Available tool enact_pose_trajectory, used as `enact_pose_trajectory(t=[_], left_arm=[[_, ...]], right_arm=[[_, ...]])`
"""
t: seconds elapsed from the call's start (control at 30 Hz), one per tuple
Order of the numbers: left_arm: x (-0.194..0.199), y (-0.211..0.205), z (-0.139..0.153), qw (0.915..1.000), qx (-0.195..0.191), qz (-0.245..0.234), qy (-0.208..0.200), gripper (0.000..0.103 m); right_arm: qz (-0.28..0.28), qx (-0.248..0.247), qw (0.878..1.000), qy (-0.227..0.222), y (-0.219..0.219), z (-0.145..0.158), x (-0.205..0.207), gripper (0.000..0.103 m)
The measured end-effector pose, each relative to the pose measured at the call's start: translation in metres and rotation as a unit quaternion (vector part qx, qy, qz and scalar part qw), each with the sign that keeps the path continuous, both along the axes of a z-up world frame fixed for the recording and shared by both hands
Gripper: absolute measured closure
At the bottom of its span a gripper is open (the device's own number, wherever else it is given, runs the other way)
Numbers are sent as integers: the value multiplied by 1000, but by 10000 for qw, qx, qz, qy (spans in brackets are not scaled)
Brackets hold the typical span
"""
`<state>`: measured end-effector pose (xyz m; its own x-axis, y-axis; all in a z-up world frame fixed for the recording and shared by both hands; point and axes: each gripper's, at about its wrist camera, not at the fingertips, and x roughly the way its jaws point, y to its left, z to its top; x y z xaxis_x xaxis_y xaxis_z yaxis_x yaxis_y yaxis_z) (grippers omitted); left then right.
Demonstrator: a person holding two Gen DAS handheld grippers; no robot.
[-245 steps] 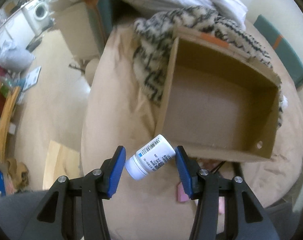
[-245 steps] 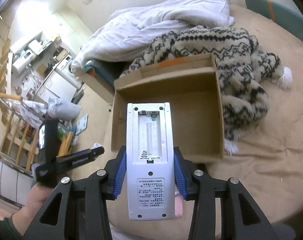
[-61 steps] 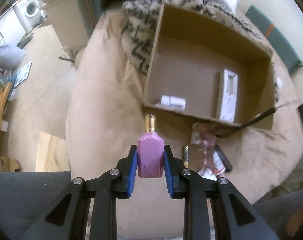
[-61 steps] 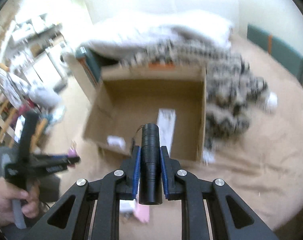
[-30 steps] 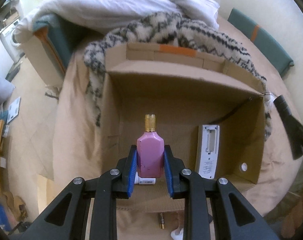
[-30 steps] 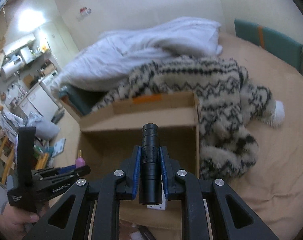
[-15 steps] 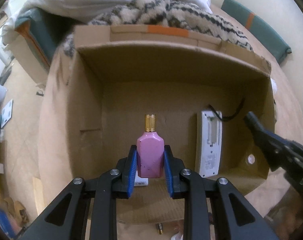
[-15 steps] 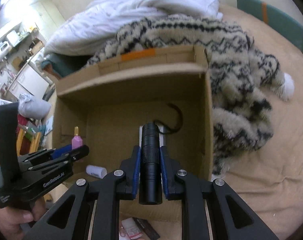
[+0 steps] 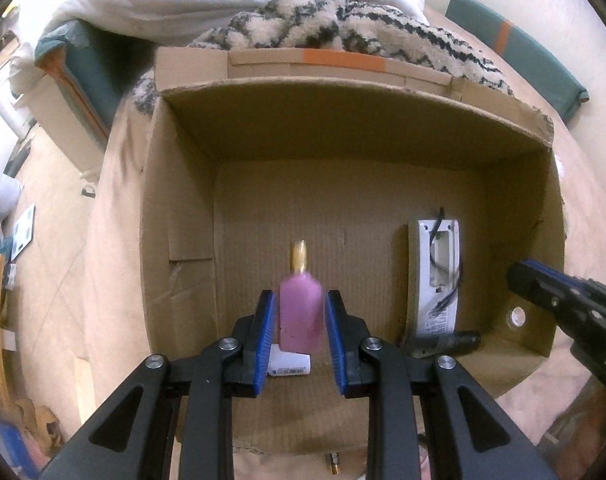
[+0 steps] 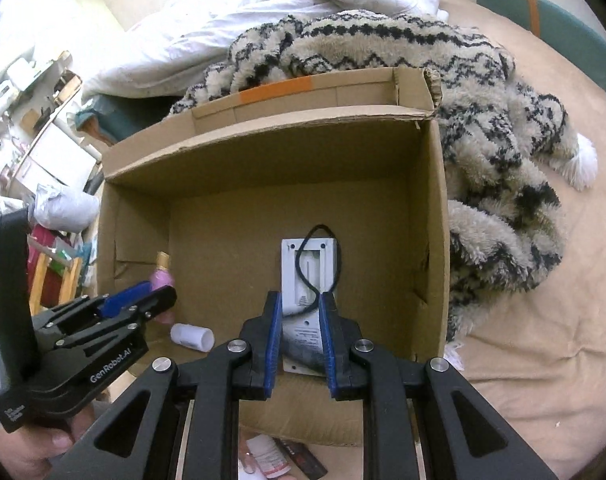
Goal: Organize rigid objects
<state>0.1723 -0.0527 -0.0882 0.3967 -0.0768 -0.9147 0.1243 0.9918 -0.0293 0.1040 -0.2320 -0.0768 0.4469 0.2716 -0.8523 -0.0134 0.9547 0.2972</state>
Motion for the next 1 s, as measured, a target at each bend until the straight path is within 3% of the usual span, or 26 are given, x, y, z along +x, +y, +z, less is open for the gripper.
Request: enact_pose_trajectory(t=[0.1,0.17,0.2,0.23,0.27,0.3,0.37,0.43,1.0], left_arm=[[-3,-5,4,9999,34,-99,-60,75],[-4,-6,7,9999,48,-113,-95,44],[-6,-6,9,9998,53,-72,-151,39],[-7,-5,12,9997,38,-13,-242,37],[-8,-4,13,9996,38,15,-279,37],[-8,-3,15,9995,45,31,-301,37],[-7,-2,17,9994,39,57,-329,37],[-7,1,18,9993,20,124,-352,37],[-11,4,32,9988,20,161,-454,37]], right_arm=[[17,93,10000,-7,-1,1,-1,79],[79,197,9998,-20,0,3,-1,73],[96,208,9997,-47,1,5,-1,62],[102,200,9997,-95,2,7,-2,42],[79,180,9997,-170,2,9,-3,33],[51,166,9996,-216,2,11,-4,26],[19,161,9995,-264,2,14,-3,23],[-53,115,9991,-398,1,17,-4,0],[-191,68,9983,-539,-2,23,-3,0]])
